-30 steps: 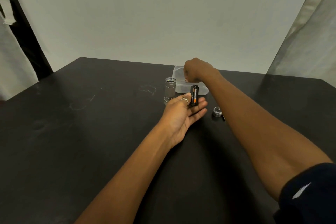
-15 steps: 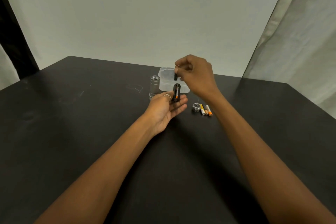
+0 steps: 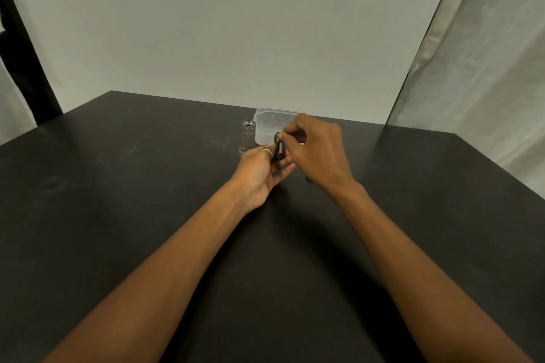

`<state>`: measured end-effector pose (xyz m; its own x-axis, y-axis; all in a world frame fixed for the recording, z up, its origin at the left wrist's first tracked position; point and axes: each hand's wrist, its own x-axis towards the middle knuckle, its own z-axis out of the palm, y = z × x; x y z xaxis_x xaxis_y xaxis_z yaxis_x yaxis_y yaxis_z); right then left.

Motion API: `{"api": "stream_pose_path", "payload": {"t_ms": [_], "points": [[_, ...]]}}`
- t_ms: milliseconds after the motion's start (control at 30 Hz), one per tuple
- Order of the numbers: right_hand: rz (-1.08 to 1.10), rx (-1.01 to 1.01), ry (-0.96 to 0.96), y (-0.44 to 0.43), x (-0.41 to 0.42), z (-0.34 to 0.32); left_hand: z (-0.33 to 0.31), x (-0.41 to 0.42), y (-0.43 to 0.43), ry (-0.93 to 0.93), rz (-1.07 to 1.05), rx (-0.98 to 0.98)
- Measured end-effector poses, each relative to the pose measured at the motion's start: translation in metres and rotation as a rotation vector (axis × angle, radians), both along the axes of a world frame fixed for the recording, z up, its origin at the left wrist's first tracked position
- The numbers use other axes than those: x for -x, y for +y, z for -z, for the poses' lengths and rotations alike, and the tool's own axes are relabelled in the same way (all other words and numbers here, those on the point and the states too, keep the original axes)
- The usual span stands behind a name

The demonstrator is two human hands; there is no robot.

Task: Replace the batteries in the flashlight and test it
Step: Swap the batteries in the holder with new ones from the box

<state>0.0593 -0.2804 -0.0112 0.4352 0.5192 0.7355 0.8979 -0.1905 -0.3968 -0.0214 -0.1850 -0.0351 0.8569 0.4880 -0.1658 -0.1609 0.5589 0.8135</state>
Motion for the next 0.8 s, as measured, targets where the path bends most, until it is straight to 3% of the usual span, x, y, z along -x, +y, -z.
{"api": "stream_pose_path", "payload": {"t_ms": [200, 333, 533, 667, 800], "points": [[-0.035, 0.102, -0.078, -0.001, -0.005, 0.013, 0.004, -0.001, 0.002, -0.007, 0.018, -0.035], [-0.091, 0.130, 0.035, -0.006, -0.004, 0.010, 0.005, -0.002, 0.003, -0.025, 0.028, -0.053], [-0.009, 0.104, 0.414, -0.004, -0.004, 0.000, 0.006, -0.001, 0.005, -0.066, 0.057, -0.052], [-0.180, 0.015, 0.860, -0.001, -0.006, -0.005, 0.005, 0.002, 0.004, -0.096, 0.069, -0.076], [-0.296, -0.078, 1.089, 0.000, -0.008, -0.006, 0.005, 0.003, 0.003, -0.125, 0.055, -0.082]]}}
